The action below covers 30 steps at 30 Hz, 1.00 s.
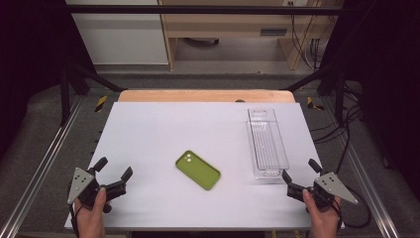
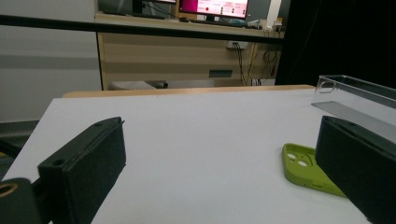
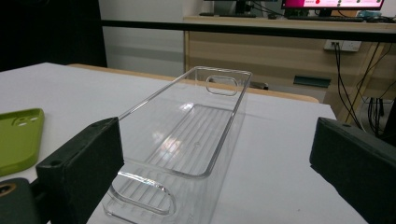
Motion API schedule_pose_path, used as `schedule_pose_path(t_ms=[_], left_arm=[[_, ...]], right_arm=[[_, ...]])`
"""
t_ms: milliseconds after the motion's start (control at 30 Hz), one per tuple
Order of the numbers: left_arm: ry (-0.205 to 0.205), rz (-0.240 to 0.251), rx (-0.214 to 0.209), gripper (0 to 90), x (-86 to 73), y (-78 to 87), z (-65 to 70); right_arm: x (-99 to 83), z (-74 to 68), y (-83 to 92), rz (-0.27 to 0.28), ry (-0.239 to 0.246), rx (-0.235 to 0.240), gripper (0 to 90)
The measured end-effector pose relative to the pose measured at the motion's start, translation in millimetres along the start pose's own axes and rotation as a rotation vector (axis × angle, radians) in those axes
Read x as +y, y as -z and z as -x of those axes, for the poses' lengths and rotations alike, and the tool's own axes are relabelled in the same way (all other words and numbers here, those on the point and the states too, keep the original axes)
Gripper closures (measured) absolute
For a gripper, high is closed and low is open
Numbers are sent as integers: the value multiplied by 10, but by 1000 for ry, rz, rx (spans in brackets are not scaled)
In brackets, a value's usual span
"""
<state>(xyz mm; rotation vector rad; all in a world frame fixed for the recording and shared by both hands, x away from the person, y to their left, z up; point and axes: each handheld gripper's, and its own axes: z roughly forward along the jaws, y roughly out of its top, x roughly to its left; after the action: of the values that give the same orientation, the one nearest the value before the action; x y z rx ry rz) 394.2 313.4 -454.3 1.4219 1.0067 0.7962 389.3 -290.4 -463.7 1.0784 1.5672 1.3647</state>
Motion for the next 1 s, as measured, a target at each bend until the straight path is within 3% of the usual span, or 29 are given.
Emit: schedule_pose_path(t_ms=[200,333,700,1000], left_arm=[[10,-27,-8,15,10,-12,27],[-9,-63,-21,16,-2,-57,79],[-56,-133,-29,18,18,-130,190],[-90,-188,-67,19,72,-276,314]], right_arm=[[3,-22,15,22,12,-9,36],[-4,-32,25,13,32,-13,33],[3,-9,38,22,30,-26,27],[7,3,57,23,36,-22,25]])
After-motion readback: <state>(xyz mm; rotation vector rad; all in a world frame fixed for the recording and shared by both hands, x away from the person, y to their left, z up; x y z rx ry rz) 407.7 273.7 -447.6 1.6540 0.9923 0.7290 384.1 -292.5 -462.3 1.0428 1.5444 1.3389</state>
